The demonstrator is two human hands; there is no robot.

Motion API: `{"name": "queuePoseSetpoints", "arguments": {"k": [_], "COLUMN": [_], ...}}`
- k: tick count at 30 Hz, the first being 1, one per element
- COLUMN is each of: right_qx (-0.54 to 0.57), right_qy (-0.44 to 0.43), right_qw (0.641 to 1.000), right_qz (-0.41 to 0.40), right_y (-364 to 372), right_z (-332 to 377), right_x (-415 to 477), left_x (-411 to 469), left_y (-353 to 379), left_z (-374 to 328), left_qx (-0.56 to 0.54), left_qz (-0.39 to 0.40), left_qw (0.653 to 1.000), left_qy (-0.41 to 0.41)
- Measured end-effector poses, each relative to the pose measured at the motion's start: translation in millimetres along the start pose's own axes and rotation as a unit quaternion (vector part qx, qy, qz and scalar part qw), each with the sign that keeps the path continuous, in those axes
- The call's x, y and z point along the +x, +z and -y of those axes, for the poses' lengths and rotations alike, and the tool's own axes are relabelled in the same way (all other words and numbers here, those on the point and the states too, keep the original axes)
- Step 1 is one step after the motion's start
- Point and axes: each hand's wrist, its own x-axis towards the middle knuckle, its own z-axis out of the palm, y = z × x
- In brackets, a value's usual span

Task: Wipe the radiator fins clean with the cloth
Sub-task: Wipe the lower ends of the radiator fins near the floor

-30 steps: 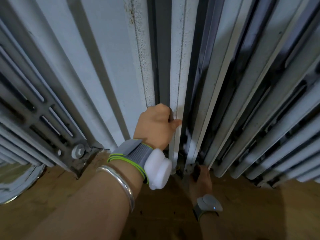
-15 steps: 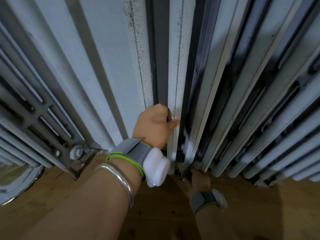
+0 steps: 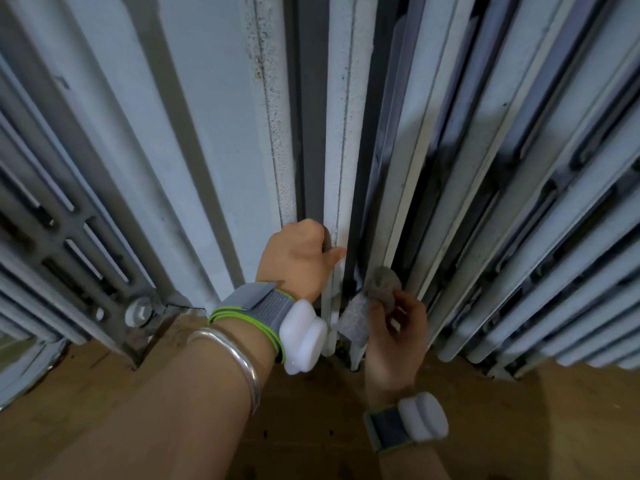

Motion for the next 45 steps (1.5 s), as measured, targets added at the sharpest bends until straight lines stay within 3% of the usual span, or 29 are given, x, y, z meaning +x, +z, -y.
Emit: {"name": "queuePoseSetpoints", "arguments": {"k": [3, 7, 16, 21, 24, 26, 31, 35, 38, 45], "right_qx": [-0.094, -0.182, -0.25, -0.311, -0.285, -0.244, -0.172, -0.138, -0.142, -0.218], "right_qy": [-0.125, -0.186, -0.121, -0.039, 0.063, 0.078, 0.004, -0.17, -0.229, -0.227], "right_qw": [0.987, 0.964, 0.951, 0.936, 0.938, 0.953, 0.984, 0.975, 0.962, 0.949], "right_qz": [0.028, 0.062, 0.138, 0.162, 0.186, 0.164, 0.04, -0.045, -0.049, -0.006], "right_y": [3, -1, -14, -24, -34, -40, -46, -45, -40, -34], "right_z": [-10, -39, -109, -142, -140, -128, -75, -24, -10, -41], "right_x": [5, 11, 3, 3, 3, 1, -1, 11, 23, 40], "left_x": [0, 0, -6, -2, -4, -6, -6, -6, -6, -2], "left_y": [0, 0, -10, -3, 6, 11, 18, 27, 30, 36], "left_z": [0, -1, -11, -12, -14, -18, -29, -33, -32, -34], "left_qx": [-0.002, 0.011, 0.098, 0.032, -0.009, -0.016, -0.071, -0.08, -0.076, -0.048], "left_qz": [-0.002, -0.002, 0.016, 0.098, 0.117, 0.116, 0.121, 0.117, 0.102, 0.082], "left_qw": [1.0, 1.0, 0.995, 0.995, 0.993, 0.993, 0.99, 0.99, 0.992, 0.995], "left_qy": [-0.006, -0.001, 0.014, 0.013, 0.02, 0.033, 0.018, 0.023, 0.019, 0.022]}}
